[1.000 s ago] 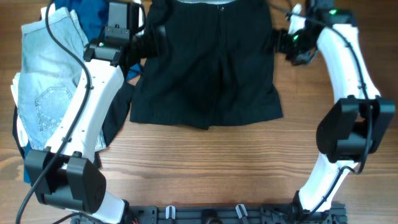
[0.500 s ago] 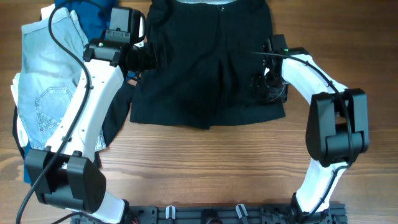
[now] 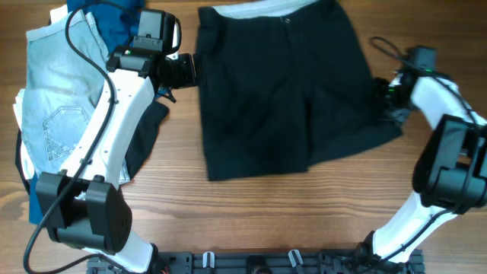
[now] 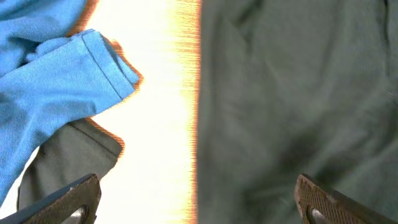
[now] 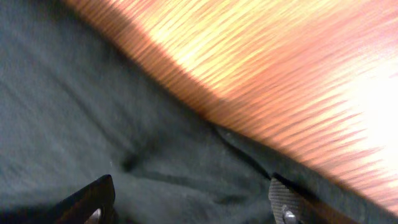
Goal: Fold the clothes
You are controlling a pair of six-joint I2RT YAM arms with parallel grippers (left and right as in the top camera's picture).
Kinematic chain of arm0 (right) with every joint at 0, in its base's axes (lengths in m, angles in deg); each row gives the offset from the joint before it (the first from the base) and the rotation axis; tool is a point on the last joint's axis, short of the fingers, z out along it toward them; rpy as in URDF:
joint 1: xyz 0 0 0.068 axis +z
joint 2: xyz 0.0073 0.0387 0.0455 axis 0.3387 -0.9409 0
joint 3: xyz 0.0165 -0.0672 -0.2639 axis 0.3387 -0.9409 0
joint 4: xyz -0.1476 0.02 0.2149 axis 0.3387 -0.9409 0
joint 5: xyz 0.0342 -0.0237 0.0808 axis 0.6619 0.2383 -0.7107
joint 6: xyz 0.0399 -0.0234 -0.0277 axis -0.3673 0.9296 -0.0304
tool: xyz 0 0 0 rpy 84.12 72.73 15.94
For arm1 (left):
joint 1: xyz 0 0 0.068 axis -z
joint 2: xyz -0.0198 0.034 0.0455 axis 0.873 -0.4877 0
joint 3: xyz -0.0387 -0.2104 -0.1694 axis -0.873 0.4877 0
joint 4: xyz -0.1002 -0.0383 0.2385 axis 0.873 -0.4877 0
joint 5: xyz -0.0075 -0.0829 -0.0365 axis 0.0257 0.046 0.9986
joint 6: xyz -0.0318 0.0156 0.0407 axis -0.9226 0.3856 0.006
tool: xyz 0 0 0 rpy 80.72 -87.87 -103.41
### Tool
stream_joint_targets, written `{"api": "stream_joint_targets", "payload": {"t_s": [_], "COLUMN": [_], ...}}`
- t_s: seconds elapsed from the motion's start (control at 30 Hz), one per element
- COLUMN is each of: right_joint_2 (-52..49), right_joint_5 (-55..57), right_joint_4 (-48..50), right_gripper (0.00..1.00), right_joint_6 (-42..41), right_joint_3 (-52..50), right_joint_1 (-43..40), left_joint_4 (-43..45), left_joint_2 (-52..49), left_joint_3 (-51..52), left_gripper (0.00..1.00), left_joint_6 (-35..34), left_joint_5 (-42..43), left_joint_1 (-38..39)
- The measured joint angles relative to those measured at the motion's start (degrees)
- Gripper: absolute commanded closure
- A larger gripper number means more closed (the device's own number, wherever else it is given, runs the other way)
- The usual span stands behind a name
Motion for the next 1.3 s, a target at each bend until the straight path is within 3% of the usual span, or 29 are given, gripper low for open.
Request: {"api": "stream_joint_targets", "payload": {"t_s": [0.17,0.37,0.5,0.67,0.8,0.83,0.9,0.97,1.03,1.07,1.17,1.23,1.27,1.3], "right_joint_2": [-2.2,-3.4,-2.1,-1.7,-1.7,-1.7,-1.7,-1.7,-1.7,-1.7,-1.7,-1.7,-1.7,-1.7], "right_joint_5": [0.0,-2.5,-4.4,-5.5,-5.6,-5.6,-5.6,-5.6,-5.6,-5.6,-5.6,-5.6,-5.6,-5.6], "right_joint_4": [-2.4,-17.5,-19.5,-23.3,-24.2,-24.2,-24.3,-24.3,-24.3,-24.5,-25.4,-25.6,-25.4,-25.0], "right_gripper": [0.19,0.1,0.08,0.07,0.09,0.11,0.14,0.22,0.26,0.26,0.26,0.26,0.26,0.26], "right_joint_6": [2.2,6.1,7.9,10.0,10.9,11.0,11.1,11.1,11.3,11.3,11.3,11.2,11.1,11.1], "right_joint_3": [4.4,24.8,30.2,30.2,30.2,30.2,30.2,30.2,30.2,30.2,30.2,30.2,30.1,29.7], "right_joint_1": [-7.7,-6.7,0.7,6.4,7.0,6.9,6.9,7.0,7.3,7.6,9.3,10.4,11.1,11.8], "left_joint_4": [0.9,9.0,21.4,45.7,54.3,55.3,57.5,58.4,58.1,57.5,51.8,40.2,34.3,29.8], "left_joint_2": [0.0,-2.7,-7.2,-19.3,-27.5,-28.7,-32.2,-33.8,-33.9,-33.9,-33.3,-30.4,-28.8,-27.3], "left_joint_3": [0.0,0.0,0.1,0.0,0.0,0.0,0.0,0.0,0.0,0.0,-0.8,-1.6,-1.4,-1.2], "left_gripper": [0.0,0.0,0.0,0.0,0.0,0.03,0.2,0.5,0.88,0.96,0.96,0.96,0.92,0.79], "left_joint_6": [0.0,0.1,0.2,2.6,3.6,3.8,4.0,4.7,4.9,5.2,5.7,4.3,3.4,2.3], "left_joint_5": [0.0,0.2,0.6,1.3,1.3,1.3,1.3,0.7,0.3,0.2,-0.8,-1.7,-2.0,-2.2], "left_joint_1": [1.3,3.8,4.1,4.8,6.5,6.8,7.6,7.5,7.3,7.2,7.0,6.6,6.2,5.4]}}
